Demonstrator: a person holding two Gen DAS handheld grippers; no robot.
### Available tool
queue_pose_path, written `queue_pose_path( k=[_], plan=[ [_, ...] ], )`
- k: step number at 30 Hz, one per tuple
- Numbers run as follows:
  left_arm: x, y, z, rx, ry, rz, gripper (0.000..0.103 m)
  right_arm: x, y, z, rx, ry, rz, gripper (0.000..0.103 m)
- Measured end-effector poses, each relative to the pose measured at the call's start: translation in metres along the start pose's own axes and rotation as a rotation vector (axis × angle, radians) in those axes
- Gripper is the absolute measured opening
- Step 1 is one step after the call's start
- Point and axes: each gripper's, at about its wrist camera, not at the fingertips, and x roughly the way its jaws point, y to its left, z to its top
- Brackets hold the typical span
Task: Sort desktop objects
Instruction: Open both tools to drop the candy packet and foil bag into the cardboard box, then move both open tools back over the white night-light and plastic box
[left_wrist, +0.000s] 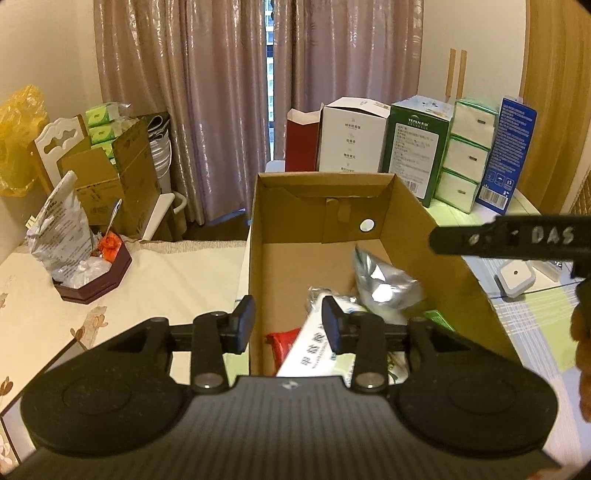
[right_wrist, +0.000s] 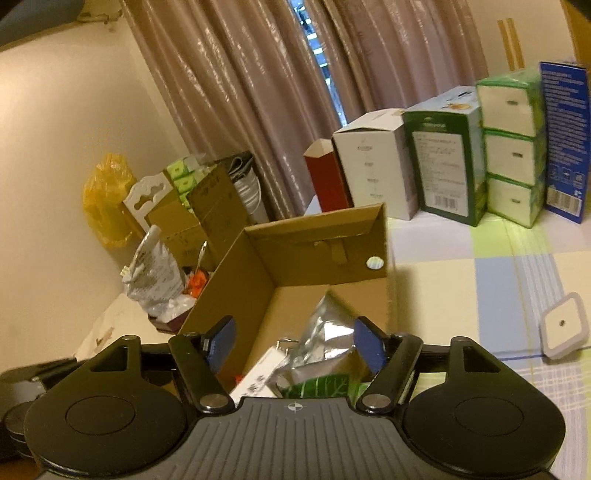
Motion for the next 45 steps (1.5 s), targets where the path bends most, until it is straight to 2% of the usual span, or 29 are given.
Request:
queue_pose_path(
  k=[3,6,17,24,28,30,37,45],
  plan=[
    [-0.008,-0.006,-0.005,-0.003,0.002,0.001,0.038,-0.016,-0.006,-0.001,0.001,-0.015,-0.012,0.079],
    [-0.018,-0.012,-0.009,-0.012,0.001,0.0,0.041,-0.033,-0.014,-0.006,0.011,-0.017,-0.03,0.083],
    [-0.062,-0.048,-0.022,-0.016,-0.012,-0.01,0.065,-0.097,-0.046,-0.041,0.036,0.014,-0.08,0.091],
    [-0.088,-0.077,-0.028,0.004,-0.031,-0.017,0.084,-0.139,-0.067,-0.056,0.047,0.008,-0.106,0.101],
    [-0.101,-0.097,-0.032,0.022,-0.051,-0.023,0.099,-0.163,-0.082,-0.063,0.037,0.0,-0.142,0.101],
    [-0.107,-0.109,-0.036,0.035,-0.059,-0.034,0.102,-0.176,-0.094,-0.068,0.053,-0.003,-0.164,0.101],
    [-0.122,-0.155,-0.046,0.072,-0.09,-0.074,0.102,-0.211,-0.139,-0.091,0.111,0.015,-0.242,0.101],
    [-0.12,-0.21,-0.047,0.108,-0.081,-0.177,0.102,-0.251,-0.187,-0.106,0.159,0.001,-0.326,0.101]
  ],
)
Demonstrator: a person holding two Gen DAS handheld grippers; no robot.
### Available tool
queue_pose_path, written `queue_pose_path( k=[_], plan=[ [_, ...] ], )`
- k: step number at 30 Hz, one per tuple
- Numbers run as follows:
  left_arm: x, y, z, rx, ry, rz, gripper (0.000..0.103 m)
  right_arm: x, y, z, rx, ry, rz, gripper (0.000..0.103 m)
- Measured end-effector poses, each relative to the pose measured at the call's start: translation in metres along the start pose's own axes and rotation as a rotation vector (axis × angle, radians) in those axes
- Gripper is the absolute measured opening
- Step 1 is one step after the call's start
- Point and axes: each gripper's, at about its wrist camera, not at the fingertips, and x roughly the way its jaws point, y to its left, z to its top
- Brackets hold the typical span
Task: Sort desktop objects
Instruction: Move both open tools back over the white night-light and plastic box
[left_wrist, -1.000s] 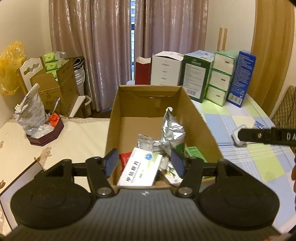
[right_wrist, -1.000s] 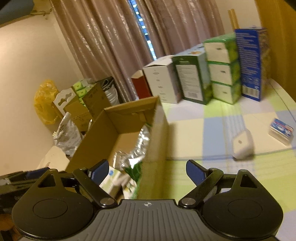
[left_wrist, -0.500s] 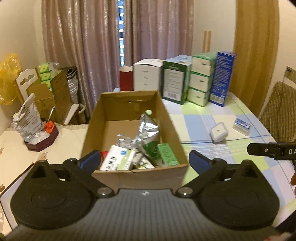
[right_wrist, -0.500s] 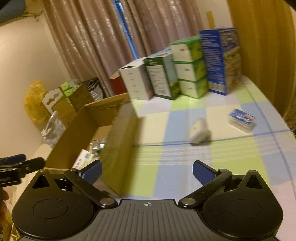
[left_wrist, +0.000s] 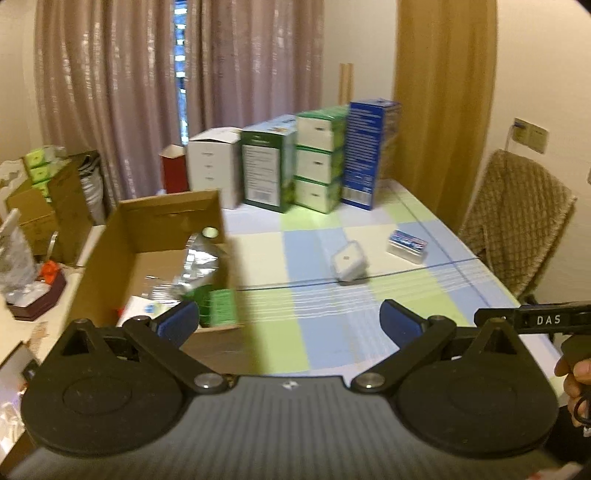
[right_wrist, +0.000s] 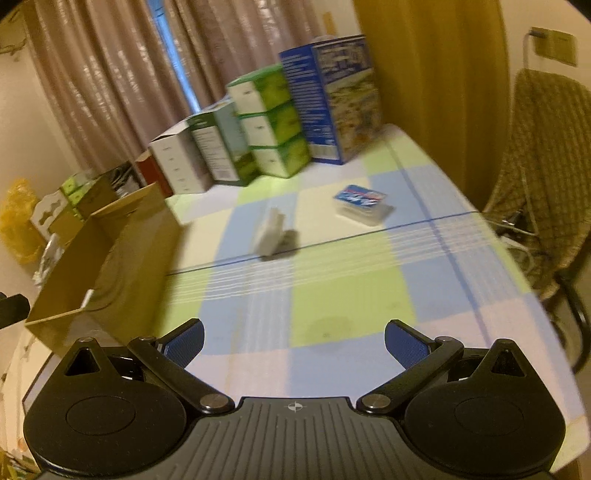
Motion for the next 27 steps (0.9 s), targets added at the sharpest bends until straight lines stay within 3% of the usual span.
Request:
queue_pose_path(
  k=[14,27],
  plan=[
    [0.069,-0.062,0.001,-0.019,0.095,-0.123,0.102,-0.007,-0.066,0.009,0.034,-0.018,-0.07,0.101],
    [0.154,-0.087,0.011,-0.047,0.131,-0.143,0.102,0.024,-0.096,0.036,-0.07,-0.027,-0.103,0.101]
  ],
)
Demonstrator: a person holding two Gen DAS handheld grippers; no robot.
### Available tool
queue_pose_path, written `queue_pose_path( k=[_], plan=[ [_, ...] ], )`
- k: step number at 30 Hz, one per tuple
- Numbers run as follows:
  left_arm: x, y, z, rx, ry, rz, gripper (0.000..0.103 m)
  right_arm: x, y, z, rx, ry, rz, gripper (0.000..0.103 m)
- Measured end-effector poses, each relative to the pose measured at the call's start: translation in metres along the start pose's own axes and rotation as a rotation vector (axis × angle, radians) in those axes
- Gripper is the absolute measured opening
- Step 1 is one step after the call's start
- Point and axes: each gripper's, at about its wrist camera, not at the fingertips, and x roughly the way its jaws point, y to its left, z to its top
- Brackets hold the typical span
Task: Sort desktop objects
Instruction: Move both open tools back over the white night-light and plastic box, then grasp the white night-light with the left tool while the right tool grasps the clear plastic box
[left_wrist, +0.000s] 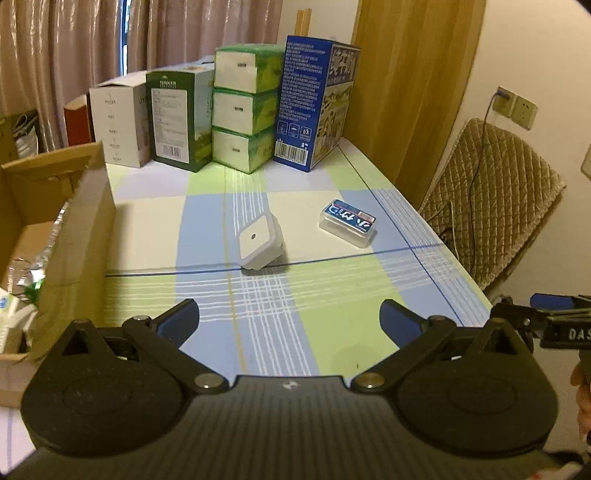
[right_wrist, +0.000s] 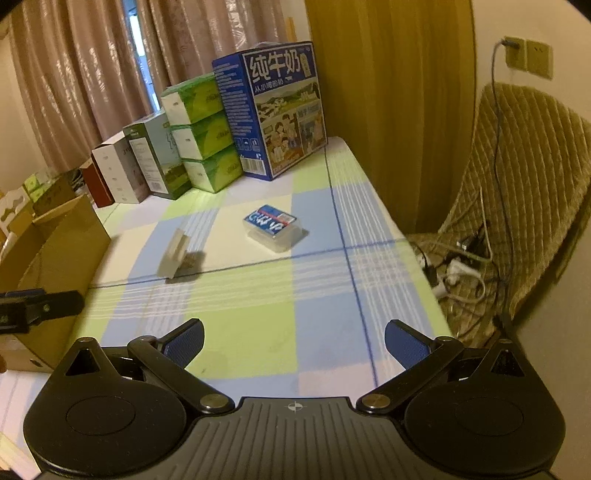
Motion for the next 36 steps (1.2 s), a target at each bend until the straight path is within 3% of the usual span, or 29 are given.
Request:
queue_pose_path(
  k=[14,25,36],
  plan=[
    [0.096,0.017,0.026,-0.083,-0.009,0.058,0.102,0.081,-0.003,0.04,-0.189,-0.031,0.059,0.101],
    [0.163,0.039,0.029,-0.149,0.045,0.042,0.093,0.154,-0.011,0.065,-0.303,-0.012,0.081,0.096],
    [0.19,0.057,0.035,-0.187,0.065,-0.015,0.086,0.212,-0.006,0.077,-0.394,0.012,0.096,0.09]
  ],
)
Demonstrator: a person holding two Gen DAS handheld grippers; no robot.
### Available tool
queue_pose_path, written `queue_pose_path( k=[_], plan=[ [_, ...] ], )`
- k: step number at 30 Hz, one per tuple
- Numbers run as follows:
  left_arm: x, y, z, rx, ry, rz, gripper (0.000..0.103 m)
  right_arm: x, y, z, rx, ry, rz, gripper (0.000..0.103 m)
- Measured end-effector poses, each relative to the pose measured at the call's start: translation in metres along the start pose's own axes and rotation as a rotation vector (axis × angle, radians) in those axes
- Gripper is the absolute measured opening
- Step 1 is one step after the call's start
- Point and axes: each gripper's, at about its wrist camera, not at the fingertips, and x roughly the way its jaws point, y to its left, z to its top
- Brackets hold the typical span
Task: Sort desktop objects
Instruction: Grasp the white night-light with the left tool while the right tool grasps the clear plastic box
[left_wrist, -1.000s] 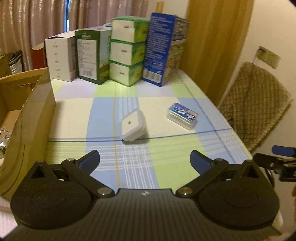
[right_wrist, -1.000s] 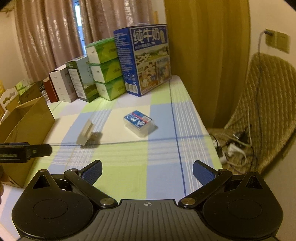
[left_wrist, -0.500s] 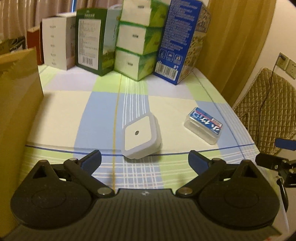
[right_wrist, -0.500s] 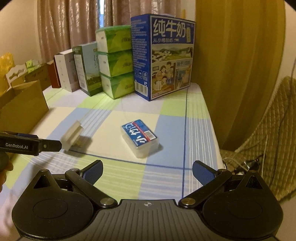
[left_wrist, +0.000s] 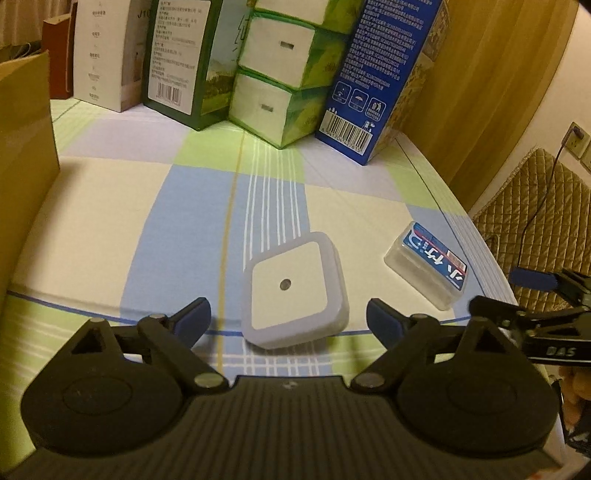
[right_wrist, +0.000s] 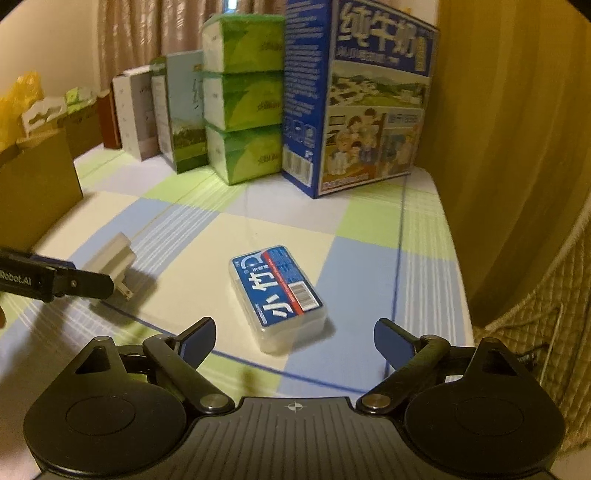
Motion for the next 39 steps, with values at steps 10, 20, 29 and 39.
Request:
queue_pose_path(
  k=[10,20,29,39],
  plan=[
    [0.015,0.004,0.003,0.003,0.027,-0.029,0.066,0.043,-0.005,0.011,-0.012,0.022,0.019,0.084],
    [0.019,0.002,0.004,0.011,0.015,-0.041,0.061,0.059,-0.003,0.015,0.018,0.056,0.048,0.063],
    [-0.001,-0.004,-0.012,0.046,0.017,-0.01,0.061,0.033,0.011,0.008,0.057,0.073,0.013,0.057],
    [-0.074,-0.021,-0.065,0.172,0.012,0.029,0.061,-0.065,0.063,-0.045,0.18,0.103,-0.022,0.057]
  ],
)
